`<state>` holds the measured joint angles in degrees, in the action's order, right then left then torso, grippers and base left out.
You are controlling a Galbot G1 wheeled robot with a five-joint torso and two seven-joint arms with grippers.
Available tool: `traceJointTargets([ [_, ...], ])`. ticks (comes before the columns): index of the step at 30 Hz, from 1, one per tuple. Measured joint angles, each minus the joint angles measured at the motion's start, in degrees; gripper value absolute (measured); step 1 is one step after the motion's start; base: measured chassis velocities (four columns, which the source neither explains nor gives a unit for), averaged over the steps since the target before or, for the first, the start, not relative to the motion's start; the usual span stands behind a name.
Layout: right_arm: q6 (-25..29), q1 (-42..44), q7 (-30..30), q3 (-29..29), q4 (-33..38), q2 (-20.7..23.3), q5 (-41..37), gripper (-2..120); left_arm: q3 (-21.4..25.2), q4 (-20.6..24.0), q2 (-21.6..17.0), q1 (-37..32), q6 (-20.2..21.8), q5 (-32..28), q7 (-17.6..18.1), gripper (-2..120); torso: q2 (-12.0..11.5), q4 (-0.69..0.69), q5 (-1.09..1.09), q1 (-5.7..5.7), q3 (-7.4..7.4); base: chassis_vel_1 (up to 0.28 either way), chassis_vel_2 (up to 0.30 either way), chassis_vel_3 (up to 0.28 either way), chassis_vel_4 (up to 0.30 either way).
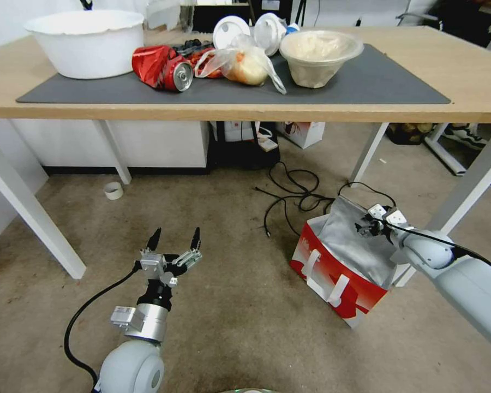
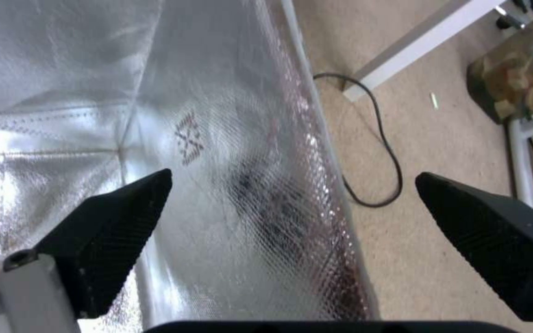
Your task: Pick up the food delivery bag from the floor and place it on the table.
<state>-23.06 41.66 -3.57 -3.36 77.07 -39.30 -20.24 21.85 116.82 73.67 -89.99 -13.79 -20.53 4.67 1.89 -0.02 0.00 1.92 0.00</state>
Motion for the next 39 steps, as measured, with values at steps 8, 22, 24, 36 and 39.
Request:
traceJointTargets([
  [8,-1.27,-2.31,-1.59,-1.63,-2.47,-0.85,-0.38,100,0.09,0.04,0.02,0.01,0.02,-0.20,0.45,100,0.01,0.02,0.00,0.00,0.00,0.000,0.000,0.000,0.000],
  [22,-3.85,-0.26,-2.00,-1.09,-3.31,-1.55,0.04,58,0.16,0.69,-0.08,-0.32,0.00,-0.54,0.90,100,0.02,0.02,0.00,0.00,0.00,0.000,0.000,0.000,0.000],
  [24,-3.91,-0.17,-2.00,-1.02,-3.21,-1.51,0.02,52,0.16,0.73,-0.08,-0.33,-0.01,-0.55,0.92,100,0.02,0.02,0.00,0.00,0.00,0.000,0.000,0.000,0.000],
  [36,-4.20,0.22,-1.55,-0.89,-1.55,-0.89,-2.19,7,0.20,0.90,-0.03,-0.36,-0.18,-0.56,1.00,100,0.02,0.02,0.00,0.00,0.00,0.000,0.000,0.000,0.000],
  [39,-4.22,0.31,-1.32,-0.89,-0.97,-0.75,-3.07,0,0.24,0.96,-0.02,-0.36,-0.24,-0.56,1.05,100,0.02,0.02,0.01,0.00,0.00,0.000,0.000,0.000,0.000],
])
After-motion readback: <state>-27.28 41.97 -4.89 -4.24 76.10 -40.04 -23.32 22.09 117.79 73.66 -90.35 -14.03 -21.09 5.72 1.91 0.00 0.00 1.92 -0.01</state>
